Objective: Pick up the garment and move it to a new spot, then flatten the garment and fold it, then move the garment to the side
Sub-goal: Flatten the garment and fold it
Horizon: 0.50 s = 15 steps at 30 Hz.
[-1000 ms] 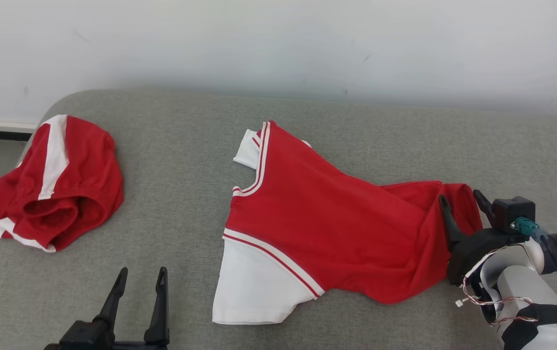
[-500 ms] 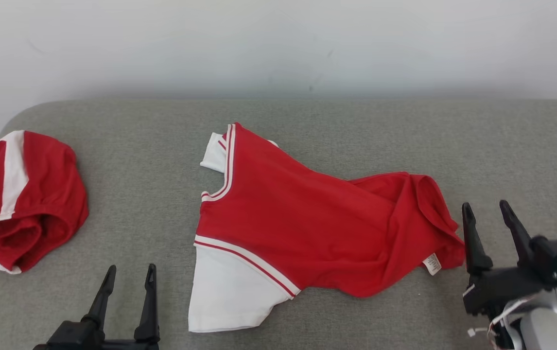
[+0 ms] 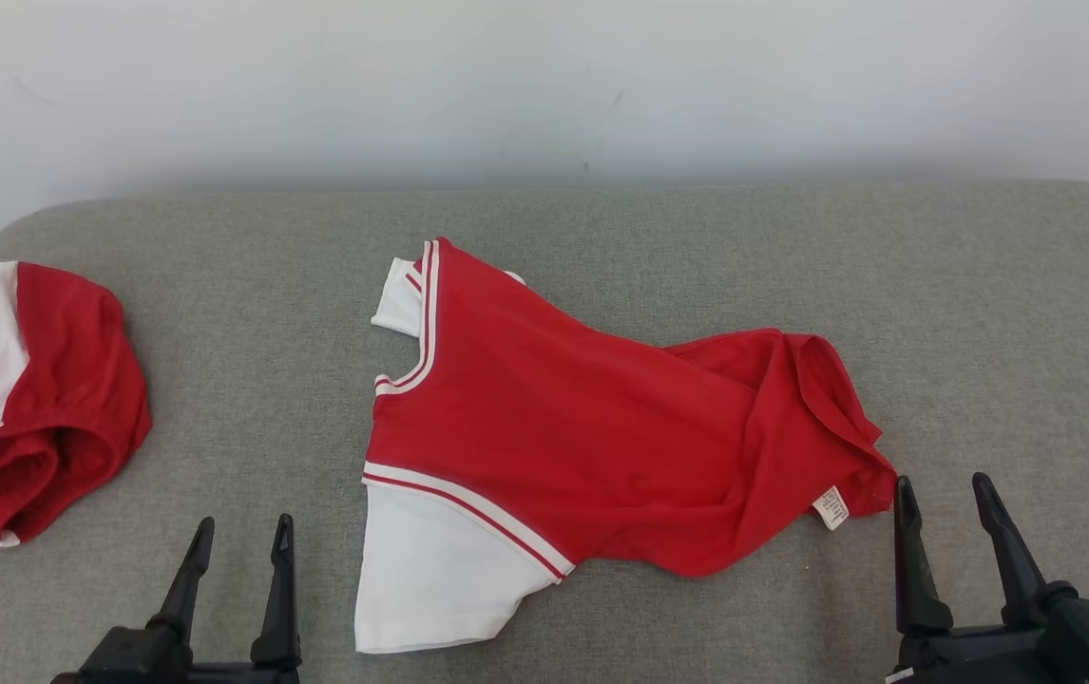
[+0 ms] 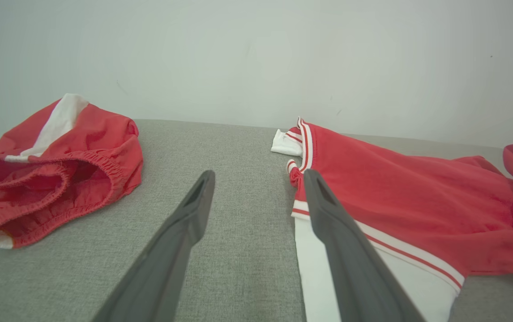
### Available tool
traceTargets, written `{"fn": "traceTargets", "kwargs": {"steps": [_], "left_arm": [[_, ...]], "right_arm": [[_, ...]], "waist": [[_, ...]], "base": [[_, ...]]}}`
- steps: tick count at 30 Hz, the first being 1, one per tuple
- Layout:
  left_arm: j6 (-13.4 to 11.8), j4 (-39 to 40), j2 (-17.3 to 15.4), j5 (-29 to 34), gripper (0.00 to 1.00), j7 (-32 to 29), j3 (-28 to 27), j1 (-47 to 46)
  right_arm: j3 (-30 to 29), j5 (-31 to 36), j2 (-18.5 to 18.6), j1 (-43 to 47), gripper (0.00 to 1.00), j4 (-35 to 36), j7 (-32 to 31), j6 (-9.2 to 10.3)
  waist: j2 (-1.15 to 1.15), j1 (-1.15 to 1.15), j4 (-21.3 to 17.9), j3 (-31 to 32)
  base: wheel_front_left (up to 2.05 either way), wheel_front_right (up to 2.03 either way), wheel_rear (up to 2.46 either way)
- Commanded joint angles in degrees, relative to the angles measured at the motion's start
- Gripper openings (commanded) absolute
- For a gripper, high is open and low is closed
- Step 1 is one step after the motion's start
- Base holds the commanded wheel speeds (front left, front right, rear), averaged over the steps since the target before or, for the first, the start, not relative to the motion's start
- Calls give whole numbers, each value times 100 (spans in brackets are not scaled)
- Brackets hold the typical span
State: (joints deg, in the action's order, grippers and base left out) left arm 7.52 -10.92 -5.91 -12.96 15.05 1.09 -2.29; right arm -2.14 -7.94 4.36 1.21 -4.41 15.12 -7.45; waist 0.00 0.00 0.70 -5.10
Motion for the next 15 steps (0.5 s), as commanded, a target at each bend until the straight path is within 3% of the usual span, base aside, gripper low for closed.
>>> {"fn": "traceTargets", "kwargs": {"steps": [1,15], "left_arm": [[-7,2,-19,-11,100,18,-36,41],[-7,-368,-448,-130,100,18,354,-760]], "right_arm": [[1,34,-46,87,100,62,3,-7],[122,46,-116,-87,100,-165,3,-7]], "waist": [[0,0,-17,-13],[0,0,-292,-190]], "base": [[0,0,0],[0,0,0]]}}
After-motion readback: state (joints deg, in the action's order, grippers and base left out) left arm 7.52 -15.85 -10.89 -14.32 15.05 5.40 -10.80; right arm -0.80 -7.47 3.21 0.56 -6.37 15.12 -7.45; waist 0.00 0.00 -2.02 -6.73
